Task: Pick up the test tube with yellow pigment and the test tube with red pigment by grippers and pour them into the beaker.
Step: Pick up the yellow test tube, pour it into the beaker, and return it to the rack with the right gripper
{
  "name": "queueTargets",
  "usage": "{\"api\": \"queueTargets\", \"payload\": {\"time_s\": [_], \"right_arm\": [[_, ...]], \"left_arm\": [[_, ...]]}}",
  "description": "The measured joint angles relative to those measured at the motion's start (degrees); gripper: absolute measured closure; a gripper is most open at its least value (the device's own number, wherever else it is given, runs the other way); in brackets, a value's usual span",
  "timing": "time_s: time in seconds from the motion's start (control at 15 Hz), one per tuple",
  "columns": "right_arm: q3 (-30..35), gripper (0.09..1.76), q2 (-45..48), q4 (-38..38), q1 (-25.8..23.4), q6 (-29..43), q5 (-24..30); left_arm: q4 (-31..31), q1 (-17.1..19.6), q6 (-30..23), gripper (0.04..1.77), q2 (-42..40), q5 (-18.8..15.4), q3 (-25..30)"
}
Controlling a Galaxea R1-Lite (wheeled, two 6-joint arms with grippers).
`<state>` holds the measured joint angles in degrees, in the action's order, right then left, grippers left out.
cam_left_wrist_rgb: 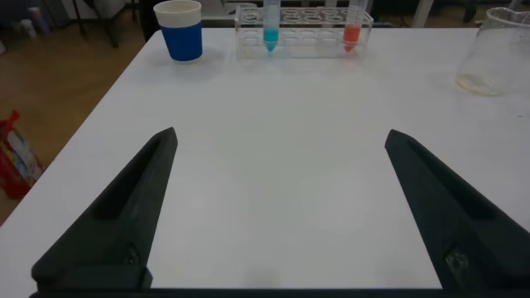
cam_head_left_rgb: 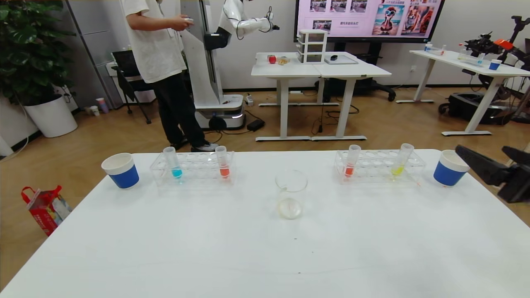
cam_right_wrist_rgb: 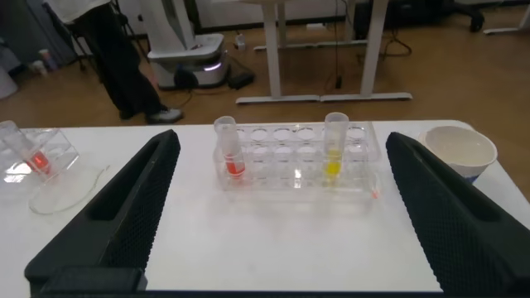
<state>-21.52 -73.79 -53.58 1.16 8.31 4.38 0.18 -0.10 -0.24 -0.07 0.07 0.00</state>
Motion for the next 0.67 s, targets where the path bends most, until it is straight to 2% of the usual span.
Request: {"api": "queueTargets", "payload": {"time_s": [0.33, 0.67], "right_arm": [[-4.4, 0.11, -19.0, -13.1, -2.8, 0.4, 0.5], [-7.8, 0.11, -36.4, -29.6, -5.0, -1.5, 2.3]], "left_arm": [[0.0, 0.0, 0.0, 0.06, 0.0, 0.0, 0.0], [0.0, 0.0, 0.0, 0.06, 0.0, 0.0, 0.0]]}}
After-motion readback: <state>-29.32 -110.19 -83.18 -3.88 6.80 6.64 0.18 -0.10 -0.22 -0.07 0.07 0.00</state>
